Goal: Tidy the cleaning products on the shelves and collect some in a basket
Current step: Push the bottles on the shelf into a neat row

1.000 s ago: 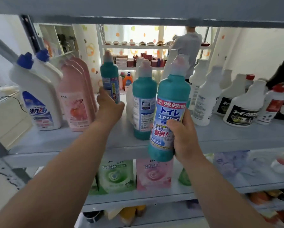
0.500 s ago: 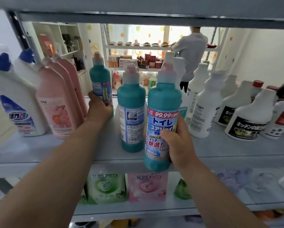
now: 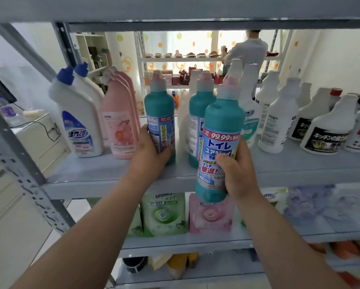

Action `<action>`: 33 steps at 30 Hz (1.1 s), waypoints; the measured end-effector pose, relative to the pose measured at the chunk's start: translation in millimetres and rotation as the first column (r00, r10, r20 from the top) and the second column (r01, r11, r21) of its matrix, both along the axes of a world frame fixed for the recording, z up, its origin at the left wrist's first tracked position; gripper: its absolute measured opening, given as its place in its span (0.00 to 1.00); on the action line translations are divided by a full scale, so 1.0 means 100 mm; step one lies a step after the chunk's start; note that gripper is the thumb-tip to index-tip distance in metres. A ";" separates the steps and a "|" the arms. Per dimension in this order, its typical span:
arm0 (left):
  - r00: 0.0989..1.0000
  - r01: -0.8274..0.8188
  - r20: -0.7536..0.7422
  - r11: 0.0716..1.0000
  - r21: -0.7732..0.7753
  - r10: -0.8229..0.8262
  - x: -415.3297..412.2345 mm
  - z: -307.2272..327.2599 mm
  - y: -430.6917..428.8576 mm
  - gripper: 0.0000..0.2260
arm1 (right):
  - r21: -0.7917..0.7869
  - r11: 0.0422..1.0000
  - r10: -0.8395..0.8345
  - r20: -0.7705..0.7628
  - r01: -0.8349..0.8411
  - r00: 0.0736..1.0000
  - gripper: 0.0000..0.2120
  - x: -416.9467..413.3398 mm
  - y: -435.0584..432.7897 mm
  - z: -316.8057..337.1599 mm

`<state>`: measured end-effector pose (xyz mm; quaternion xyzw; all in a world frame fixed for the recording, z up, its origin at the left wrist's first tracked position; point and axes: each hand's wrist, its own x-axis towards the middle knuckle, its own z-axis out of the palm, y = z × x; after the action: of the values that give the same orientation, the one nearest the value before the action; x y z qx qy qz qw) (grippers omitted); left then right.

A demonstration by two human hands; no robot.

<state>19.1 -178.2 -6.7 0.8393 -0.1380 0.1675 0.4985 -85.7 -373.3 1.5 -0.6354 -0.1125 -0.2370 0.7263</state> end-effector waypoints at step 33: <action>0.995 0.101 -0.014 0.995 0.018 -0.101 0.09 -0.14 1.42 0.35 | -0.495 0.788 -0.435 -0.030 0.365 0.900 0.42 1.50 1.25 0.01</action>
<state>28.1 -35.9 -21.1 0.8370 -0.1784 0.1352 0.4993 64.2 -248.3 2.5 -0.8190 0.0222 -0.3044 0.4859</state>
